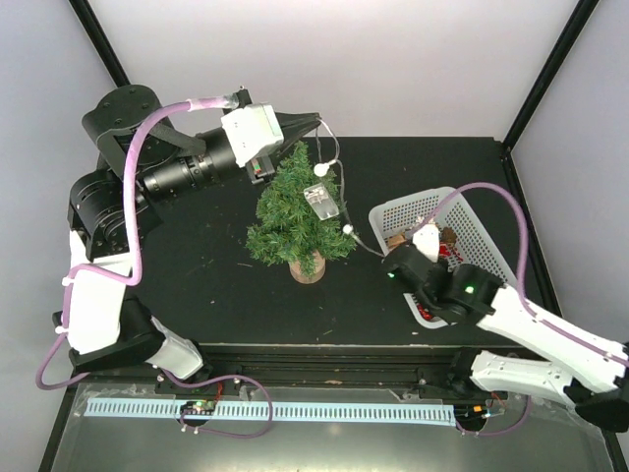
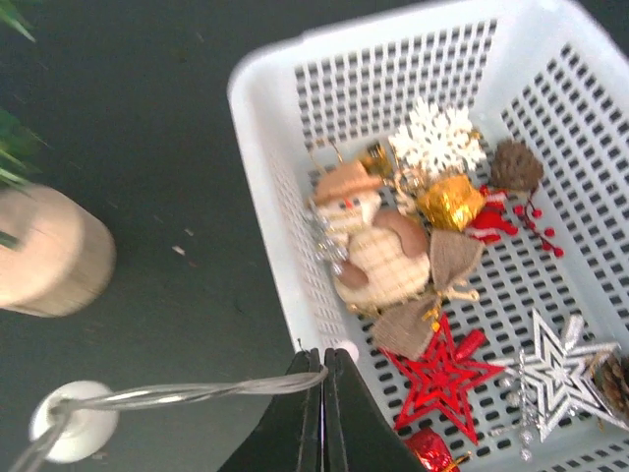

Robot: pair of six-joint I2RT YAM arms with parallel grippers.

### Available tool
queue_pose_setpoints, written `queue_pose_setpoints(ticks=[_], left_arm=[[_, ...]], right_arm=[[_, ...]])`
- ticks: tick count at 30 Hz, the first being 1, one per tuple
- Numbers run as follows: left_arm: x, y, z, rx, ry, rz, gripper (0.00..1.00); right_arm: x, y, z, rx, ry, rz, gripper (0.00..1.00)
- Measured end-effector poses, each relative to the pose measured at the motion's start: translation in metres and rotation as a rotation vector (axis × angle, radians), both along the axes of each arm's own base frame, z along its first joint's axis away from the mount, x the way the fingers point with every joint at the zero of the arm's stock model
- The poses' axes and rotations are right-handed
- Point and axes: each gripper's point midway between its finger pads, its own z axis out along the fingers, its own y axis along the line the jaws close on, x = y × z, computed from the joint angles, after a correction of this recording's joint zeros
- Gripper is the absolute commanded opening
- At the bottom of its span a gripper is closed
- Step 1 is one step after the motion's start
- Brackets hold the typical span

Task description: Decorate the small christmas tree

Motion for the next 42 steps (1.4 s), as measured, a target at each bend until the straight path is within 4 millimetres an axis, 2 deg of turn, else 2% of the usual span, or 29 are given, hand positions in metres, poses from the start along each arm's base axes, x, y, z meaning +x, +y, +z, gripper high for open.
queue_pose_setpoints(ticks=[5,16,19,25,33,42], left_arm=[[0.007,0.005,0.000,0.000,0.000,0.025,0.02],[0.013,0.014,0.002,-0.006,-0.003,0.065,0.02],[0.012,0.021,0.003,-0.010,-0.007,0.078,0.02],[0.005,0.051,0.009,-0.031,-0.025,0.142,0.02],[-0.011,0.097,0.012,-0.051,-0.067,0.250,0.02],[-0.016,0.130,0.006,-0.049,-0.076,0.364,0.02]], right_arm=[[-0.007,-0.003,0.070,0.177,-0.100,0.042,0.01],[-0.024,0.014,0.127,0.292,-0.077,0.194,0.01],[-0.027,0.020,0.152,0.339,-0.100,0.238,0.01],[-0.036,0.031,0.204,0.439,-0.162,0.345,0.01],[-0.054,0.045,0.254,0.580,-0.219,0.495,0.01],[-0.060,0.066,0.327,0.715,-0.335,0.611,0.01]])
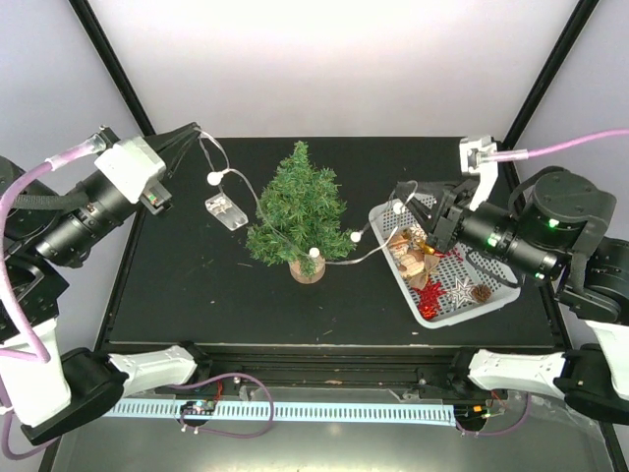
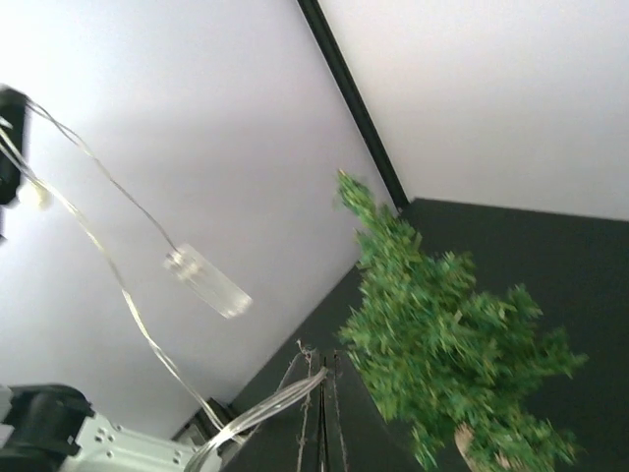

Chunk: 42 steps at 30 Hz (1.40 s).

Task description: Decorate the small christmas tree

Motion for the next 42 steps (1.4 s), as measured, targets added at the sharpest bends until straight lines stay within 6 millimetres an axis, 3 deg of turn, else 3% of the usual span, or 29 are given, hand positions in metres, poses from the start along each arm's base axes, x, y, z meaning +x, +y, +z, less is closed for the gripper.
queue_pose_setpoints(ticks=[4,10,19,24,33,42], left_arm=[[0.006,0.004,-0.015,0.023,0.031,0.036,0.02],[0.030,0.003,-0.054,0.090,0.116,0.095,0.02],[0.076,0.036,-0.079,0.104,0.220,0.262,0.01],[0.095,0.053,-0.093,0.077,0.306,0.281,0.02],[0.115,0.055,-0.111,0.024,0.443,0.196,0.02],[0.131,0.069,-0.085,-0.110,0.480,0.094,0.02]], right_arm=[[0.002,0.006,0.027,0.048,-0.045,0.009,0.01],[0.010,0.010,0.050,0.091,-0.078,-0.016,0.01],[0.027,-0.003,0.115,0.207,-0.178,-0.134,0.01],[0.049,-0.007,0.114,0.196,-0.178,-0.210,0.01],[0.091,-0.019,0.112,0.252,-0.143,-0.283,0.01],[0.119,-0.036,0.131,0.402,-0.150,-0.257,0.01]])
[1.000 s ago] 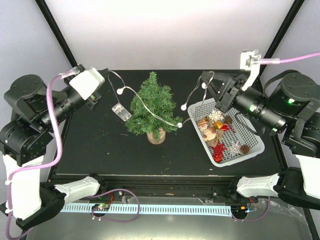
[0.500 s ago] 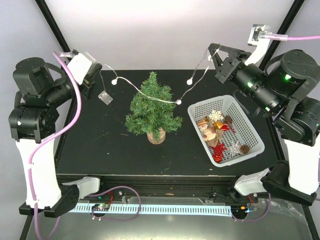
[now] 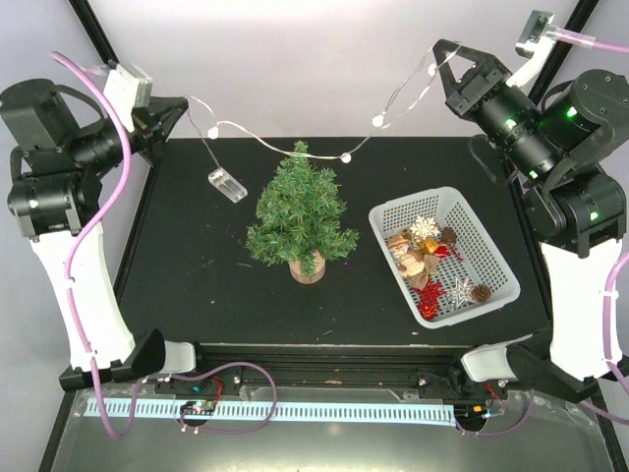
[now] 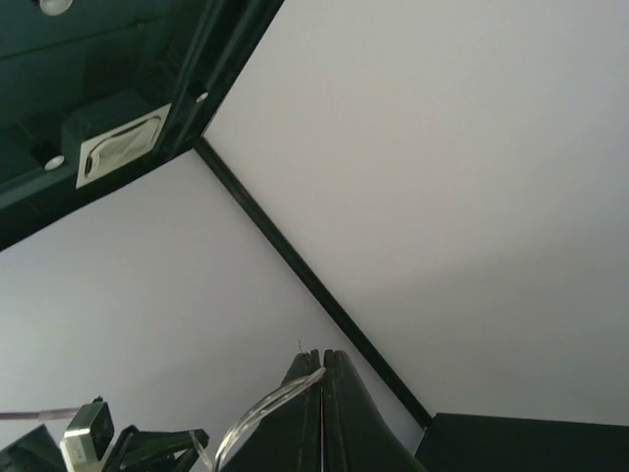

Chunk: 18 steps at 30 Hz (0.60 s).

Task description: Decorate the small christmas tree

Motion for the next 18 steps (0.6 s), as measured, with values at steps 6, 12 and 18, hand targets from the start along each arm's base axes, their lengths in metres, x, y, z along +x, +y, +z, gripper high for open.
queue_pose_setpoints(ticks=[6,12,18], left_arm=[[0.018,0.008,0.018,-0.106,0.008,-0.055,0.02],[0.034,0.017,0.033,-0.190,0.020,-0.105,0.04],[0.045,0.019,0.025,-0.204,0.054,-0.117,0.05]], right_arm=[[0.022,-0.022,-0.001,0.076,0.009,-0.007,0.01],[0.049,-0.037,-0.019,0.125,0.055,-0.008,0.01],[0.076,-0.046,-0.053,0.099,0.141,-0.046,0.01]])
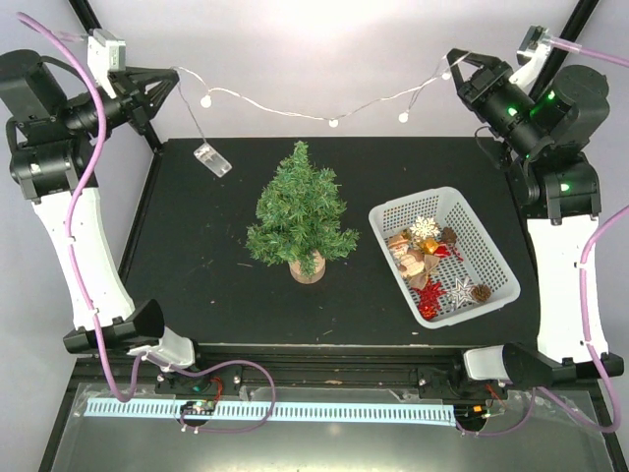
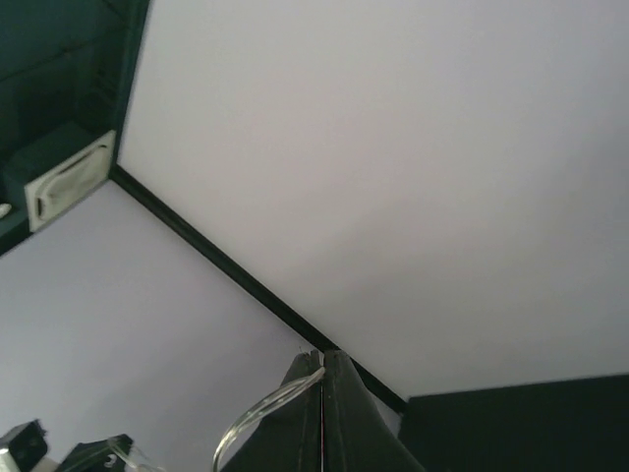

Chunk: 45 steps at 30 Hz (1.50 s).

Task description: Decorate the small christmas tree

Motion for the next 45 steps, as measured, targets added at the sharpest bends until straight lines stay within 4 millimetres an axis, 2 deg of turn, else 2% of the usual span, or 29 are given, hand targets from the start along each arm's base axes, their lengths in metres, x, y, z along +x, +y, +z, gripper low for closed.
queue_pose_setpoints(ticks=[4,8,16,20,27,32,38,45], left_arm=[[0.003,0.002,-0.015,0.026,0.036,0.010,0.04],[0.009,0.005,-0.041,0.059,0.086,0.017,0.04],[0.019,0.010,-0.126,0.089,0.263,0.022,0.05],[0.010,0.004,-0.159,0.112,0.315,0.007,0.05],[-0.020,-0.024,-0.206,0.144,0.382,-0.063,0.05],[-0.030,-0.047,-0.233,0.172,0.414,-0.118,0.05],[-0.026,-0.058,-0.266,0.184,0.466,-0.124,0.05],[-0.010,-0.056,-0.276,0.182,0.484,-0.103,0.07]], right_arm=[[0.010,-0.004,-0.023,-0.059,0.063,-0.036,0.01],[0.019,-0.007,-0.052,-0.123,0.122,-0.064,0.01],[0.034,-0.016,-0.135,-0.255,0.316,-0.119,0.01],[0.026,-0.022,-0.159,-0.297,0.365,-0.138,0.01],[0.000,-0.031,-0.165,-0.327,0.360,-0.166,0.01],[-0.018,-0.039,-0.164,-0.348,0.354,-0.196,0.01],[-0.038,-0.048,-0.162,-0.375,0.350,-0.226,0.01],[-0.054,-0.052,-0.172,-0.403,0.371,-0.228,0.01]])
